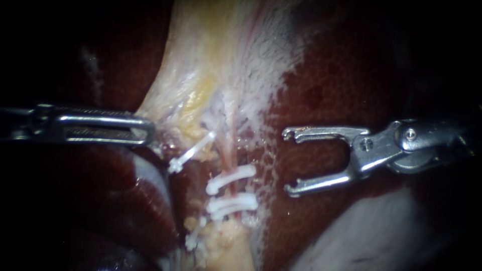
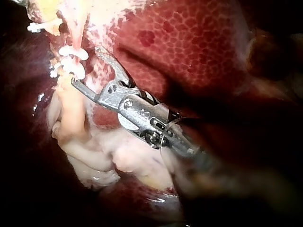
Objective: Going back third clip right tube
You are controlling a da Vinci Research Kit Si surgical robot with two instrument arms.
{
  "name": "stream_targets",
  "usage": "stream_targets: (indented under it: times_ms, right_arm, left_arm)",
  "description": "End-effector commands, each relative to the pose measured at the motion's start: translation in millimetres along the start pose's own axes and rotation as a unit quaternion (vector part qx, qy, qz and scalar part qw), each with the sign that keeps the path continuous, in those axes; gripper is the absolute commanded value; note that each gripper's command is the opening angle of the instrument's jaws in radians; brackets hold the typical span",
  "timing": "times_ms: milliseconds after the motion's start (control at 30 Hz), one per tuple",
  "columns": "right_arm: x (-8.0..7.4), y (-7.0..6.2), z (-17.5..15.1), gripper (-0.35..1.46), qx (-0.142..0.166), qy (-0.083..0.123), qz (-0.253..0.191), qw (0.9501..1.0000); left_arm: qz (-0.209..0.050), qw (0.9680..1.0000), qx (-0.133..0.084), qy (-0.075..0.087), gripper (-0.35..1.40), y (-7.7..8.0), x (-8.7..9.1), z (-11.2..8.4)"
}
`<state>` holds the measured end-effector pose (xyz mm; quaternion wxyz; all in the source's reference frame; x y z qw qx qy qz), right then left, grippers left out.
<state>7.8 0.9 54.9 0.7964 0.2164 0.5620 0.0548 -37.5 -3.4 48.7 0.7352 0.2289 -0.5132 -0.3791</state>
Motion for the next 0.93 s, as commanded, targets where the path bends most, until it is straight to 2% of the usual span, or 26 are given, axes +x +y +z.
stream_targets:
  times_ms: [33, 267, 933]
  right_arm:
    - [0.0, 0.0, 0.0, 0.60, 0.001, 0.000, 0.000, 1.0000]
    - [0.1, -0.2, 0.0, 0.60, 0.002, 0.000, 0.000, 1.0000]
    - [0.1, -0.3, -0.2, 0.60, 0.004, 0.000, 0.000, 1.0000]
  left_arm:
    - [-0.002, 1.0000, -0.001, 0.004, -0.35, -0.1, 0.3, 0.3]
    - [-0.004, 0.9999, 0.006, 0.012, -0.35, -0.6, 1.7, 2.0]
    - [-0.006, 0.9998, 0.008, 0.015, -0.35, -0.5, 1.9, 2.3]
